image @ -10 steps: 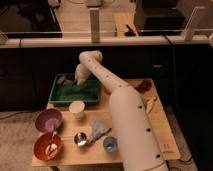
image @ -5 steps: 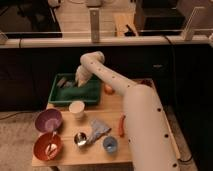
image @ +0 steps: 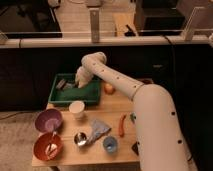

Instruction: Place brush in red bowl

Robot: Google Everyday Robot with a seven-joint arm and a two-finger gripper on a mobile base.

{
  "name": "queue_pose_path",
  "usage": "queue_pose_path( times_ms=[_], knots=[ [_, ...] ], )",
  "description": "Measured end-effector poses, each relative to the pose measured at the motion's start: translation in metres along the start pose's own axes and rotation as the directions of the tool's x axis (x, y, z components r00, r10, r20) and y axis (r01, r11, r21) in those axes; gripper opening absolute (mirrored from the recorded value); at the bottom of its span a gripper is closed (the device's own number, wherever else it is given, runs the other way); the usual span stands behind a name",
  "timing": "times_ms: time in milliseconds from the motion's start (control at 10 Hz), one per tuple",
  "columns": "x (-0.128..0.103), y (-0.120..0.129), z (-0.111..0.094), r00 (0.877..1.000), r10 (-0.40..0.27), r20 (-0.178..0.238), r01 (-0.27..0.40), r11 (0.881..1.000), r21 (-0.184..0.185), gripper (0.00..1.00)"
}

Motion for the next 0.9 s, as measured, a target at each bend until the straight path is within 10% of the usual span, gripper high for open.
queue_pose_path(
  times_ms=[500, 900],
  knots=[
    [-0.028, 0.030, -0.035, 0.978, -0.189, 0.083, 0.192, 0.981, -0.030, 0.03],
    [-0.058, 0.067, -0.074, 0.907, -0.382, 0.179, 0.399, 0.914, -0.069, 0.05]
  ],
)
